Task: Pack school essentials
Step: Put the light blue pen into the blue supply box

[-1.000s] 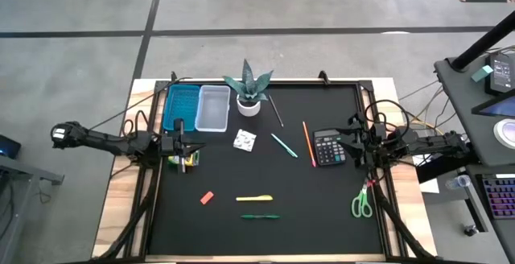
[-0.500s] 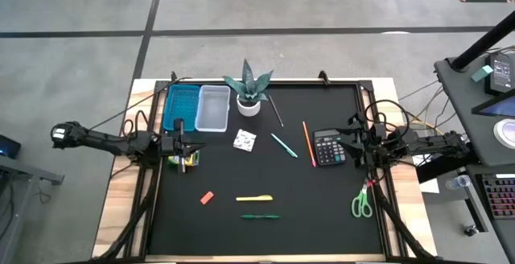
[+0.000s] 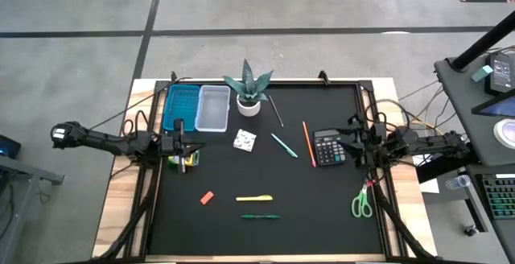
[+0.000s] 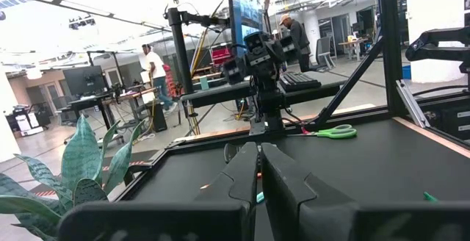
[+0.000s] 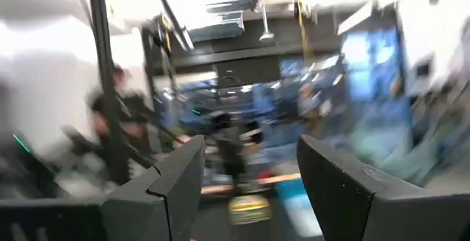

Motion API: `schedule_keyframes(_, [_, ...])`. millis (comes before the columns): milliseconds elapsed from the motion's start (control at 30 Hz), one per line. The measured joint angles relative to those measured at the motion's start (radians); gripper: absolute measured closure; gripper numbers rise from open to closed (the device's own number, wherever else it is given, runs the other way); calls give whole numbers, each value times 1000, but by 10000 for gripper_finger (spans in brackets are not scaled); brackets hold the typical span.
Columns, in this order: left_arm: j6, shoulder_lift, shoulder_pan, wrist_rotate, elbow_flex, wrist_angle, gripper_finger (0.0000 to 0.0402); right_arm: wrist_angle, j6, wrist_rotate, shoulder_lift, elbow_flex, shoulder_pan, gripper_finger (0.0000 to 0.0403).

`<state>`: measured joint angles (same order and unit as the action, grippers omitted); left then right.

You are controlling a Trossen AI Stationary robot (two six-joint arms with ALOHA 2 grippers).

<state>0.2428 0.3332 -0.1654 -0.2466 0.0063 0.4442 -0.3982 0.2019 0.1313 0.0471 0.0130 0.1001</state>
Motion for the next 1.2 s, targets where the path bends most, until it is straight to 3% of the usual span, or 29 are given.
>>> schedule_keyframes(100, [0, 0, 0, 0, 0, 0, 398, -1, 214, 0, 0, 0, 0, 197])
schedule_keyframes(233, [0, 0, 0, 0, 0, 0, 398, -1, 316, 0, 0, 0, 0, 197])
schedule_keyframes(600, [0, 0, 0, 0, 0, 0, 398, -3, 130, 2, 0, 0, -2, 197])
schedule_keyframes(933, [-1, 0, 0, 0, 0, 9, 398, -2, 135, 1, 0, 0, -2, 197])
schedule_keyframes(1000, [-56, 0, 0, 2, 0, 65, 398, -2, 138, 1, 0, 0, -2, 197])
schedule_keyframes(1133, [-400, 0, 0, 30, 0, 188, 398, -4, 138, 41, 0, 0, -2, 197])
schedule_keyframes(1200, [-419, 0, 0, 31, 0, 255, 398, -3, 138, 101, 0, 0, -2, 197])
